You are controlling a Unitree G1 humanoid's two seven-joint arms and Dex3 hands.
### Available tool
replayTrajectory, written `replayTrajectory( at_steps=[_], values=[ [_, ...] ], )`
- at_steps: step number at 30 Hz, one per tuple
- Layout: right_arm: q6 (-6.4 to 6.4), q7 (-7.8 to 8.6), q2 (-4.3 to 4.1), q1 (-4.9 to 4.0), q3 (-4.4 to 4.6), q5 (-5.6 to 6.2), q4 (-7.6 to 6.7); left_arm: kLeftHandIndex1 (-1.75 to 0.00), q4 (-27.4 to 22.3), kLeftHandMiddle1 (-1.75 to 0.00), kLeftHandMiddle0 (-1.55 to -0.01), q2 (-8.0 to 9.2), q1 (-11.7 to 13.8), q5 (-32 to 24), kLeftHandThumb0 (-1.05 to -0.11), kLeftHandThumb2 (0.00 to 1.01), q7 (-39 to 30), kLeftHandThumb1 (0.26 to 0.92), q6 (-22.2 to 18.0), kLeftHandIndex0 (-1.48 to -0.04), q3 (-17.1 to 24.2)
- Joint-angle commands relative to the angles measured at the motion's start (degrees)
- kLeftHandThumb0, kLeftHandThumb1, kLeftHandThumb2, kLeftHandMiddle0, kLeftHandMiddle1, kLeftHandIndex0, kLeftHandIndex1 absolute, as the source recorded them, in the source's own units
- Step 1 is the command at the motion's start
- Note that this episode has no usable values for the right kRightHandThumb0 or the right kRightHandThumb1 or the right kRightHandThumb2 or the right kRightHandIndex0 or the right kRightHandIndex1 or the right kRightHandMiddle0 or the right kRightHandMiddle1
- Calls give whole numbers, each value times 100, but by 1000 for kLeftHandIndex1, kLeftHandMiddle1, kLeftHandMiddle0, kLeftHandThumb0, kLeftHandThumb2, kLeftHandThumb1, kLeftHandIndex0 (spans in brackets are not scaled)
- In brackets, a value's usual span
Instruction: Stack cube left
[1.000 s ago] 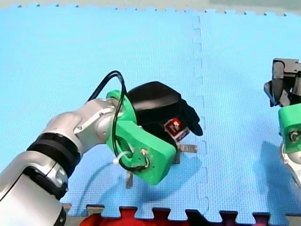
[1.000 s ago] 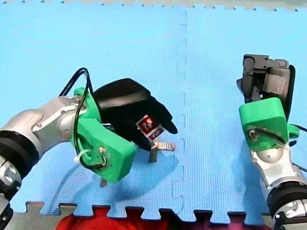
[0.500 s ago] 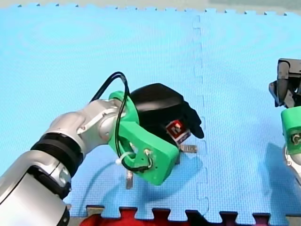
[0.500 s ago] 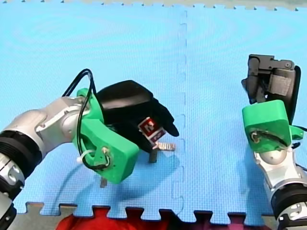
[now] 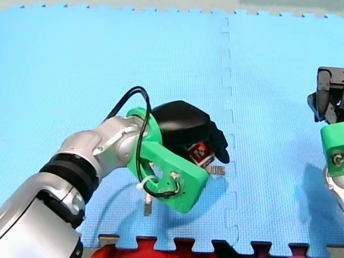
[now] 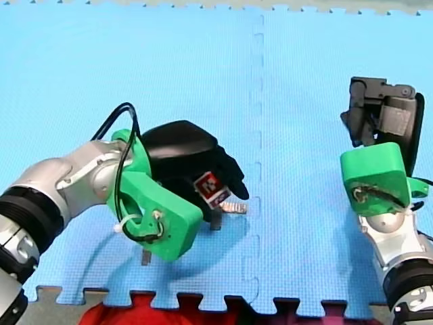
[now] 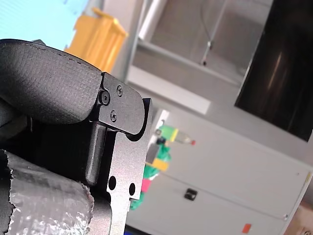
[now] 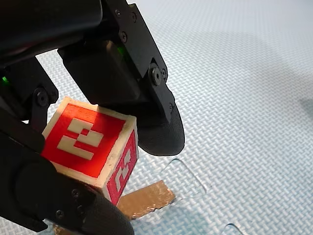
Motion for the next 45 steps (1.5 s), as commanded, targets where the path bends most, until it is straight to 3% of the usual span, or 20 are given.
replayTrajectory(
  at_steps=[1,6,10,11,13,17,26,28,32,34,39,40,42,44,45],
  values=[
    [1,-19,-13,12,-6,18,-19,-1,101,-1061,-1089,-27,14,25,-448,0,49,778,88,-1312,-26],
    [14,-29,-2,12,-2,13,-23,-33,383,-1519,-923,-128,41,100,-402,2,193,789,330,-1401,-85],
    [21,-52,11,12,9,0,-25,-93,520,-1629,-875,-142,36,142,-404,4,311,803,339,-1452,-114],
    [22,-58,15,10,12,-2,-25,-210,537,-1639,-869,-142,34,148,-405,3,337,804,336,-1393,-120],
    [21,-70,27,7,18,-5,-24,-621,566,-1652,-861,-143,41,165,-408,1,418,806,328,-1173,-136],
    [17,-91,39,5,29,-12,-18,-1097,649,-1689,-842,-177,53,212,-408,1,583,811,340,-952,-179],
    [27,-135,62,1,46,-17,-4,-1221,822,-1741,-817,-184,129,100,-396,1,686,815,227,-892,-73],
    [29,-145,72,0,53,-23,0,-1059,845,-1745,-816,-185,179,28,-409,1,670,818,220,-945,-14],
    [51,-169,102,-18,64,-35,21,-213,877,-1746,-825,-182,213,-8,-440,0,651,825,237,-1175,20],
    [63,-184,116,-26,72,-42,28,-119,883,-1746,-835,-174,214,-13,-449,1,647,826,230,-1196,27],
    [87,-214,138,-40,86,-50,36,-88,893,-1746,-856,-162,234,-30,-455,1,738,828,141,-1255,64],
    [90,-215,141,-43,87,-47,40,-61,901,-1746,-858,-161,241,-58,-447,1,712,827,81,-1211,87],
    [92,-213,148,-45,87,-40,44,-12,915,-1746,-867,-163,248,-105,-435,0,642,827,5,-861,121],
    [94,-212,156,-47,84,-32,45,-4,918,-1746,-871,-177,251,-129,-432,0,614,815,-35,-740,135],
    [97,-211,160,-51,82,-28,45,-8,916,-1746,-873,-188,248,-139,-541,2,614,772,-48,-731,141]
  ],
)
